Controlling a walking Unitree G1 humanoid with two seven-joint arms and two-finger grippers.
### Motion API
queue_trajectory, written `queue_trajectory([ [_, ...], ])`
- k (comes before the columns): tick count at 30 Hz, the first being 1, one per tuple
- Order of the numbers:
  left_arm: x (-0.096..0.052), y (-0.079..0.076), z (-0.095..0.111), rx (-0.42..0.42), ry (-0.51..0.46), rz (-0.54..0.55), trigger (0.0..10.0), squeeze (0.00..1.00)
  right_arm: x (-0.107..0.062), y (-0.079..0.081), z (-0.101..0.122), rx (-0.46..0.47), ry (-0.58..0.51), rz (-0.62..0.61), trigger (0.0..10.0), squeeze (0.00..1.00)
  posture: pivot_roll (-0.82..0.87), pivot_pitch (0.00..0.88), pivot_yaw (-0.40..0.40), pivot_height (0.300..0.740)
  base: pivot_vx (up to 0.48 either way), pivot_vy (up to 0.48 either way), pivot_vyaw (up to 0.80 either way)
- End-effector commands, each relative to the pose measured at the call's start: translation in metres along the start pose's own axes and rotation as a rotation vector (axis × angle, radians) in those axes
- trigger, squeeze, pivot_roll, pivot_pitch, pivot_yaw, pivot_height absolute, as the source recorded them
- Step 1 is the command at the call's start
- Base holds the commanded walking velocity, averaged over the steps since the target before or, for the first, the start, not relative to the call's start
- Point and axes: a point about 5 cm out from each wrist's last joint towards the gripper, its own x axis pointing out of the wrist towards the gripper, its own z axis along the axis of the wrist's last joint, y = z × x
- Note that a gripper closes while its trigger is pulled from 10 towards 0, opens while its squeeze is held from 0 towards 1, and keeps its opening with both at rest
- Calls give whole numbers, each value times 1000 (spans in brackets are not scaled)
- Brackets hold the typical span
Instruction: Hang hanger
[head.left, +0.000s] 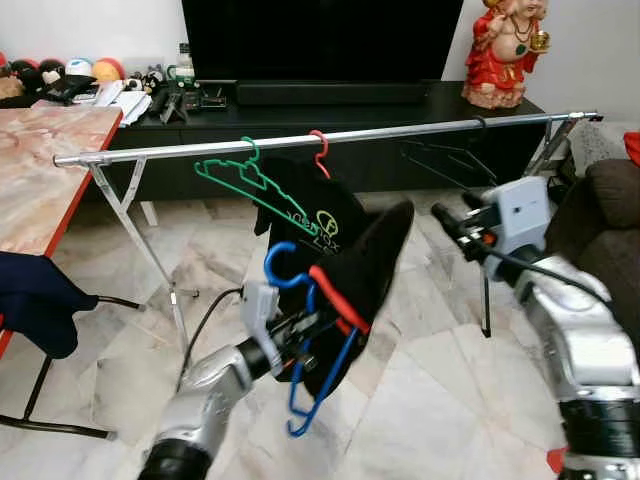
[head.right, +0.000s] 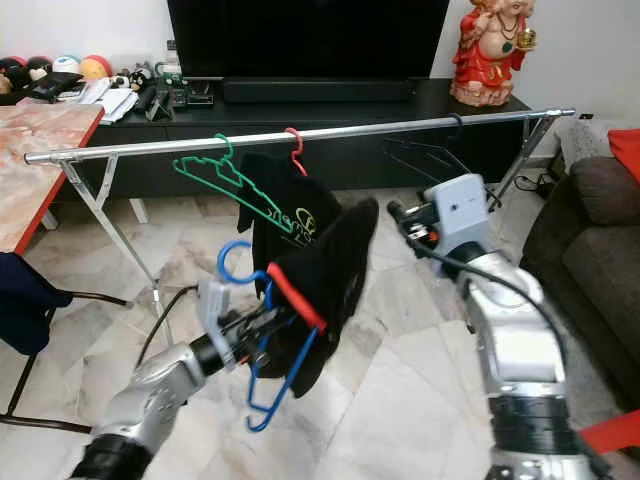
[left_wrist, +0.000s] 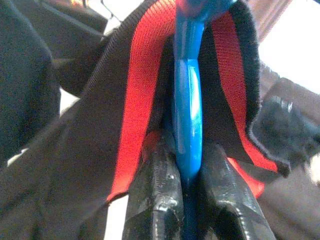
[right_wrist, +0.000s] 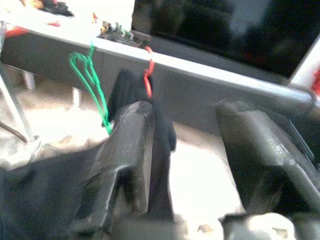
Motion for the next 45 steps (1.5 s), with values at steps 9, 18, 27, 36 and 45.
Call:
queue_trajectory([
  [9,-12,-7,-10,140,120,-109,10000,0,-31,0,-2,-85,108,554,10000,1000,-113,26,-40,740,0,0,0],
  [18,-7,-14,-13,177,194,-169,10000,0,-45,12,-41,-52,302,844,10000,1000,-111,21,-35,740,0,0,0],
  [27,-4,-20,-11,264,284,-280,10000,0,-40,28,-51,-53,332,1028,10000,1000,-89,39,-41,740,0,0,0],
  [36,-4,-34,6,349,359,-456,10000,0,-24,45,-58,-119,292,1123,10000,486,-70,50,-36,740,0,0,0],
  [45,0,-42,17,418,370,-498,10000,0,-7,46,-67,-189,312,1039,10000,0,-55,58,-37,740,0,0,0],
])
